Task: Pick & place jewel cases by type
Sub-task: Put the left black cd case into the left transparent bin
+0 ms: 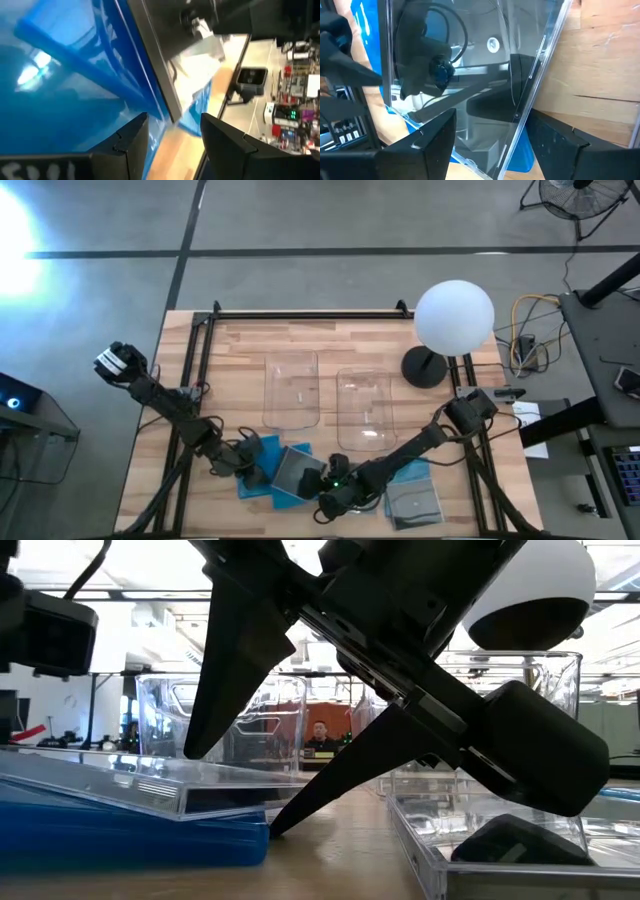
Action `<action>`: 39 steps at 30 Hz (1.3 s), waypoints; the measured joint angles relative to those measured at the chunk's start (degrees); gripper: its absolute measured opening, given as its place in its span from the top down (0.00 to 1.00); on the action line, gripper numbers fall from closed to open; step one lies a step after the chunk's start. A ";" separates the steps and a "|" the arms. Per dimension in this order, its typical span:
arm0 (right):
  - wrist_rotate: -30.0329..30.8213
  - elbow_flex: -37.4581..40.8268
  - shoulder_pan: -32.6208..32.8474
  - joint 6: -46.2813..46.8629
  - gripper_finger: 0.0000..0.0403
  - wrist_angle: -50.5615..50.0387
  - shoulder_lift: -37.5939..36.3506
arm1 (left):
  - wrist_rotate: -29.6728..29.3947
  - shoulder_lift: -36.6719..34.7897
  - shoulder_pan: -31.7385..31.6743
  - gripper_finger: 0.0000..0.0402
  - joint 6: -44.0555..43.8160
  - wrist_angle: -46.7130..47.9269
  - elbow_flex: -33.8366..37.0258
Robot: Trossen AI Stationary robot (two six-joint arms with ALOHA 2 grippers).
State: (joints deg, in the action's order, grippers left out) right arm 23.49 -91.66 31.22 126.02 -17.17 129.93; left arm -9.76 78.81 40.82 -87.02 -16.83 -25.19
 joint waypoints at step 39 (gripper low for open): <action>-2.01 0.17 -1.87 -8.00 0.42 5.77 0.20 | -2.00 3.43 -2.27 0.60 4.06 4.71 -4.22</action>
State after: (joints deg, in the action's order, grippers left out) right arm 21.48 -91.48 29.35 118.02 -11.40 130.13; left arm -11.75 82.23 38.54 -82.96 -12.12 -29.41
